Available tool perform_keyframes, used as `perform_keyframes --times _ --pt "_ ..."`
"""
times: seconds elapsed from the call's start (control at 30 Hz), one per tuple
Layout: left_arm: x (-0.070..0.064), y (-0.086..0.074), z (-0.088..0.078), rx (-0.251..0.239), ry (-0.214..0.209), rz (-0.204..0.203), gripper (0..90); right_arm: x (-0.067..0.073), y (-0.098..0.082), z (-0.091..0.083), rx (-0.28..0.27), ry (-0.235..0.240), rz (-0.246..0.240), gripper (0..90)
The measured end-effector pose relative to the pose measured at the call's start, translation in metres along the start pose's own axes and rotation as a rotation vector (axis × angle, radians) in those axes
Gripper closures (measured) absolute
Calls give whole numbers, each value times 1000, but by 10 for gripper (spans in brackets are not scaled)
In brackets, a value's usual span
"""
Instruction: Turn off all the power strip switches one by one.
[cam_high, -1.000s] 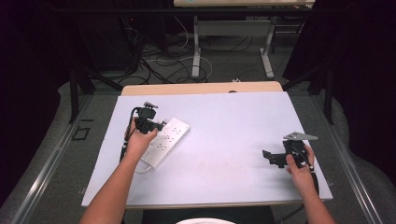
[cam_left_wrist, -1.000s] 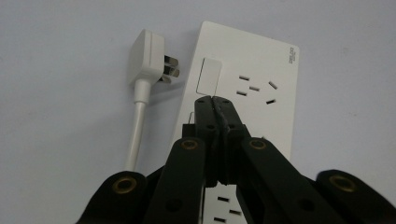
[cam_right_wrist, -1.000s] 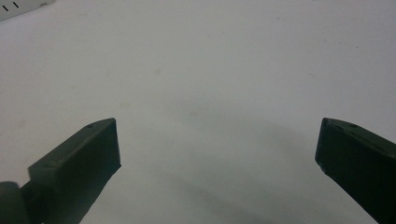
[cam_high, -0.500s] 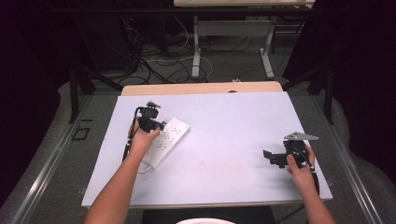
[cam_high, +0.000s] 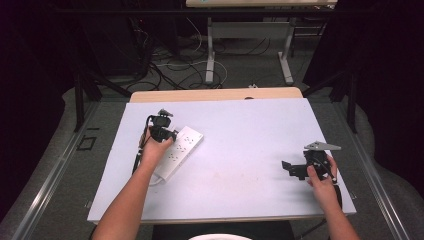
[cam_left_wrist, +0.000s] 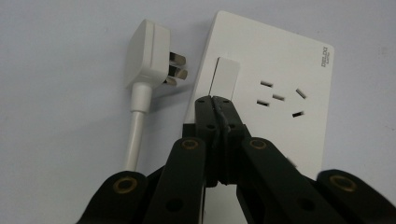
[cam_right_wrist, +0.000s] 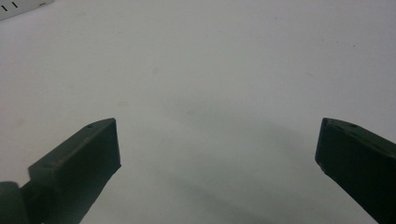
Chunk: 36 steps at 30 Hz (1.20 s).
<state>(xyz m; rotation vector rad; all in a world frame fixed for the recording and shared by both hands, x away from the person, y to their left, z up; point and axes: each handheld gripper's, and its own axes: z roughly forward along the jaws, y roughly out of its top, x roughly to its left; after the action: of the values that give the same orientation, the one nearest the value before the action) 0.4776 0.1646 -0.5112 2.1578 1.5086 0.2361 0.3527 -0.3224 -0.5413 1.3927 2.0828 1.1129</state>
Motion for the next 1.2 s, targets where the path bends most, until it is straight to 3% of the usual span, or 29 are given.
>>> perform_keyframes --times 0.17,0.37,0.43,1.0,1.2 --pt "-1 0 1 -8 -4 -9 900 0 0 0 -1 4 4 0" --pt "1 -2 3 15 -18 -8 900 1 0 1 2 7 9 0" --pt "2 -3 4 -7 -34 -15 900 1 0 1 2 6 6 0" --pt "-1 -2 4 -4 -15 3 900 -1 -1 0 3 7 -8 0" --pt "-2 -2 3 4 -12 -2 900 0 0 1 1 8 11 0"
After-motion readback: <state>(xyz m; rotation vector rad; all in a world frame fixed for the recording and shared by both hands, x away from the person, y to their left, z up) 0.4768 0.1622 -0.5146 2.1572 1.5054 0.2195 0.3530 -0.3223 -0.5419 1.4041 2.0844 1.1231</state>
